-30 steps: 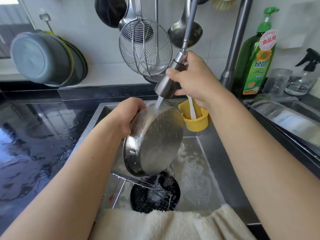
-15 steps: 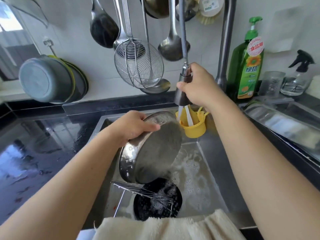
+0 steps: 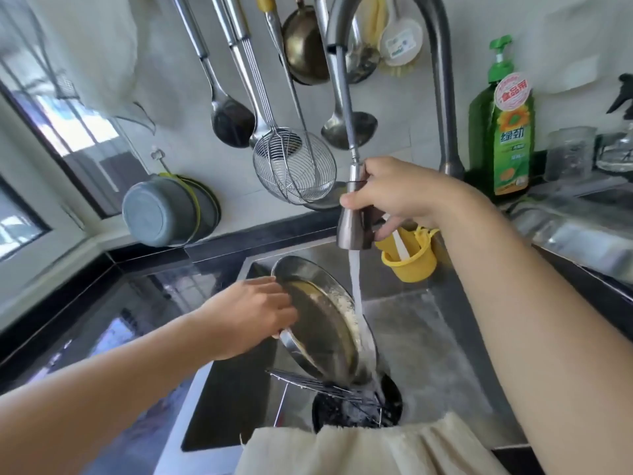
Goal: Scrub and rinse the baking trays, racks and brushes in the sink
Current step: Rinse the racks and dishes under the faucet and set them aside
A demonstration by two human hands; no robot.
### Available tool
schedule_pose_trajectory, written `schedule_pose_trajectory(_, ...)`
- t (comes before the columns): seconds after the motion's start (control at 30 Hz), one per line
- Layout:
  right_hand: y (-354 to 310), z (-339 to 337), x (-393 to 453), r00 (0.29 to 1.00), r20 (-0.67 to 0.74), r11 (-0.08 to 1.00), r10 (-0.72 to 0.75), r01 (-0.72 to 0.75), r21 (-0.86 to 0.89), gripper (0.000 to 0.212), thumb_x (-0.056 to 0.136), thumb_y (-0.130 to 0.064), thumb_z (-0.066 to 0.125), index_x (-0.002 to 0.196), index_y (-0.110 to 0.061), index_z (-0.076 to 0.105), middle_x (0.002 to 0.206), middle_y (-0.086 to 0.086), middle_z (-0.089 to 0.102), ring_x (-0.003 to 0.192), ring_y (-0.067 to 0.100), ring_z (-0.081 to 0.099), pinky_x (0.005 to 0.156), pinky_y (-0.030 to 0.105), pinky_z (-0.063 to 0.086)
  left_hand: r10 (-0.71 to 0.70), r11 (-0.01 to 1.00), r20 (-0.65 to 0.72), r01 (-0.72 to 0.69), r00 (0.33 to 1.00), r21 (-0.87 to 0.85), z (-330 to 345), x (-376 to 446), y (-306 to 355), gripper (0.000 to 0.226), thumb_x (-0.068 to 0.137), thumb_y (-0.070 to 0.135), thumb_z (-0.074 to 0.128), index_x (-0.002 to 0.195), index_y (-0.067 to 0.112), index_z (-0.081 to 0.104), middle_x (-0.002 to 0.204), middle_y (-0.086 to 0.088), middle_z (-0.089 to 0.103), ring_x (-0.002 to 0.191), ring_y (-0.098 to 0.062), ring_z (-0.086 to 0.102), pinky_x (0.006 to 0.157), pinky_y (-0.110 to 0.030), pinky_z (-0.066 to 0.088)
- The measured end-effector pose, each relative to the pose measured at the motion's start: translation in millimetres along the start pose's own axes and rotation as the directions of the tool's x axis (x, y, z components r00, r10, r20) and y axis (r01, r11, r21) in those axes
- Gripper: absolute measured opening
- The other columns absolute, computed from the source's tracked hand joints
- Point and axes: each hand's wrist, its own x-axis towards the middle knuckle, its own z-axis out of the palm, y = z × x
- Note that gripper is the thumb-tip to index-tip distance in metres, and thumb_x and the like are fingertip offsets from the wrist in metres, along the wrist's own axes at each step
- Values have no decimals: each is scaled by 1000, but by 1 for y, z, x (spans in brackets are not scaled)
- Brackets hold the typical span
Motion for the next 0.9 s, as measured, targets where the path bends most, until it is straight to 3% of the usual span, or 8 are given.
schedule_pose_trajectory(0.17, -5, 29, 6, 999, 9, 972, -31, 28, 232, 27, 91, -17, 72, 113, -11, 58, 112, 14, 69, 99, 30, 71, 66, 51, 63, 72, 994, -87, -64, 994, 91, 32, -17, 0, 14, 93, 10, 57, 86, 22, 55, 82, 2, 55, 72, -25, 56, 71, -36, 56)
schedule_pose_trajectory(0.37, 0, 53, 19, 985, -163, 926, -49, 105, 361, 24, 90, -17, 74, 105, -14, 55, 113, 7, 63, 102, 27, 67, 68, 52, 64, 158, 985, -168, -142, 973, 103, 44, -10, -2, 21, 96, 6, 67, 85, 20, 56, 79, 0, 52, 71, -25, 53, 84, -34, 52)
schedule_pose_trajectory(0.47, 6, 55, 25, 961, -268, 951, -68, 143, 273, 23, 92, -19, 72, 102, -17, 52, 109, 3, 63, 100, 26, 68, 70, 48, 65, 190, 980, -198, -173, 962, 98, 46, -7, -5, 23, 101, 2, 54, 85, 18, 53, 79, -1, 50, 72, -26, 51, 90, -38, 55)
schedule_pose_trajectory(0.6, 15, 47, 24, 902, -405, 989, -151, 140, -57, 23, 94, -26, 68, 103, -21, 48, 96, -5, 59, 87, 17, 62, 70, 30, 56, 213, 974, -186, -195, 959, 114, 48, -8, -8, 24, 104, 3, 48, 86, 17, 54, 80, -1, 49, 74, -27, 52, 90, -40, 56)
schedule_pose_trajectory(0.73, 14, 25, 19, 914, -388, 943, -117, -21, -332, 25, 87, -32, 69, 103, -23, 51, 95, 0, 61, 89, 28, 62, 80, 45, 57, 187, 979, -167, -169, 968, 117, 36, -10, -13, 18, 105, 5, 51, 91, 17, 52, 83, -2, 53, 76, -28, 54, 86, -40, 55)
schedule_pose_trajectory(0.83, 9, 17, 8, 949, -314, 973, -39, -36, -229, 28, 86, -34, 72, 106, -25, 54, 103, 2, 63, 90, 27, 66, 74, 48, 63, 194, 980, -127, -188, 973, 60, 14, -4, -20, 6, 105, 12, 57, 102, 18, 57, 96, -1, 61, 90, -27, 60, 90, -39, 55)
schedule_pose_trajectory(0.9, 8, 13, 3, 986, -164, 996, 12, -26, -87, 32, 90, -31, 74, 115, -24, 55, 109, -1, 64, 94, 21, 68, 77, 44, 64, 158, 987, -93, -158, 983, 12, -6, 4, -25, 7, 106, 24, 56, 111, 20, 57, 105, 2, 62, 98, -23, 58, 93, -37, 53)
